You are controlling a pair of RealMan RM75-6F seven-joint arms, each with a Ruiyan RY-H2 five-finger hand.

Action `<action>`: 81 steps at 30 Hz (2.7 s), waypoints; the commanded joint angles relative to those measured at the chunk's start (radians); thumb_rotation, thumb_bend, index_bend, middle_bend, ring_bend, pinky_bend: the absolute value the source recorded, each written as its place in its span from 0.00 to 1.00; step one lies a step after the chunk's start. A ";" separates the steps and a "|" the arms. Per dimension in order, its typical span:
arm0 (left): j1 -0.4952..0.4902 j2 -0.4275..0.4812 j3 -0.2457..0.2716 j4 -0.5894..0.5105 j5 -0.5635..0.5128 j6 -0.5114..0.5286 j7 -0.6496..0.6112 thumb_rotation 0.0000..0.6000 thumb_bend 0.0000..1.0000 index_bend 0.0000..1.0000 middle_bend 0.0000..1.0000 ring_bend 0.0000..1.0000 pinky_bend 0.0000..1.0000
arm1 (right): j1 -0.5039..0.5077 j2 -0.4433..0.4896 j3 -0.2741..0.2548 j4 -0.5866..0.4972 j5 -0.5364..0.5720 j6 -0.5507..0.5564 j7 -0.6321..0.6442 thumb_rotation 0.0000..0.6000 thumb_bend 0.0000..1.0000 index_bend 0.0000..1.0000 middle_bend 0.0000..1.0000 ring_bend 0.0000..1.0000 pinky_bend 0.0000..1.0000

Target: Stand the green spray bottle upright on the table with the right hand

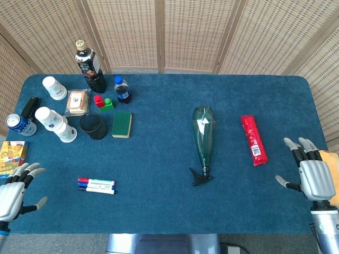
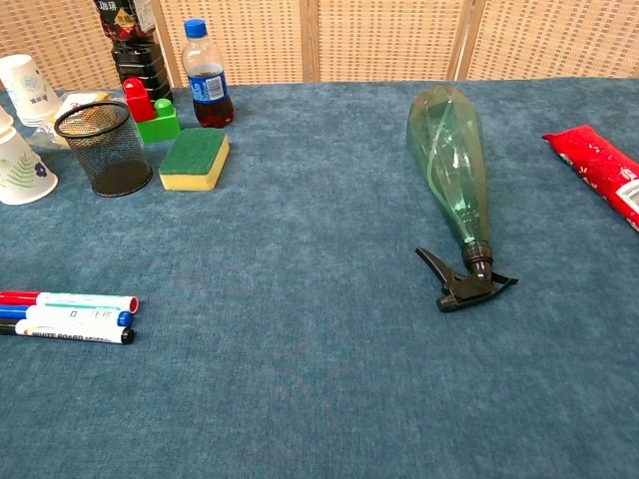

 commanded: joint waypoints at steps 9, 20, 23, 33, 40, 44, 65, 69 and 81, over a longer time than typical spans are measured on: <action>-0.008 0.013 -0.001 -0.010 -0.012 -0.015 0.009 1.00 0.30 0.21 0.15 0.08 0.02 | 0.129 -0.042 0.045 0.200 -0.101 -0.064 0.127 1.00 0.15 0.09 0.23 0.06 0.13; -0.029 0.004 -0.009 -0.030 -0.037 -0.048 0.046 1.00 0.30 0.21 0.15 0.09 0.02 | 0.239 -0.122 0.020 0.375 -0.208 -0.118 0.104 1.00 0.16 0.09 0.22 0.06 0.15; -0.032 0.003 -0.010 -0.033 -0.043 -0.052 0.052 1.00 0.30 0.21 0.15 0.09 0.02 | 0.258 -0.130 0.016 0.391 -0.212 -0.136 0.107 1.00 0.17 0.09 0.22 0.06 0.15; -0.037 0.001 -0.011 -0.039 -0.059 -0.062 0.063 1.00 0.30 0.21 0.15 0.09 0.02 | 0.311 -0.158 -0.014 0.428 -0.256 -0.163 0.112 1.00 0.26 0.12 0.23 0.09 0.18; -0.037 0.001 -0.010 -0.040 -0.065 -0.064 0.066 1.00 0.30 0.21 0.15 0.09 0.02 | 0.333 -0.184 -0.035 0.460 -0.295 -0.150 0.072 1.00 0.26 0.12 0.23 0.09 0.18; -0.037 0.005 -0.011 -0.041 -0.066 -0.061 0.066 1.00 0.30 0.21 0.15 0.09 0.02 | 0.351 -0.206 -0.053 0.484 -0.330 -0.144 0.055 1.00 0.26 0.12 0.23 0.09 0.18; -0.038 -0.001 -0.001 -0.038 -0.058 -0.066 0.061 1.00 0.30 0.21 0.16 0.09 0.02 | 0.437 -0.235 -0.128 0.488 -0.435 -0.183 0.012 1.00 0.27 0.15 0.24 0.09 0.19; -0.035 0.000 0.002 -0.036 -0.065 -0.067 0.055 1.00 0.30 0.21 0.16 0.09 0.02 | 0.483 -0.248 -0.137 0.513 -0.475 -0.203 0.009 1.00 0.27 0.16 0.24 0.09 0.21; -0.034 0.000 0.005 -0.041 -0.097 -0.082 0.069 1.00 0.30 0.21 0.16 0.09 0.02 | 0.597 -0.277 -0.161 0.618 -0.543 -0.220 0.095 1.00 0.27 0.17 0.25 0.09 0.21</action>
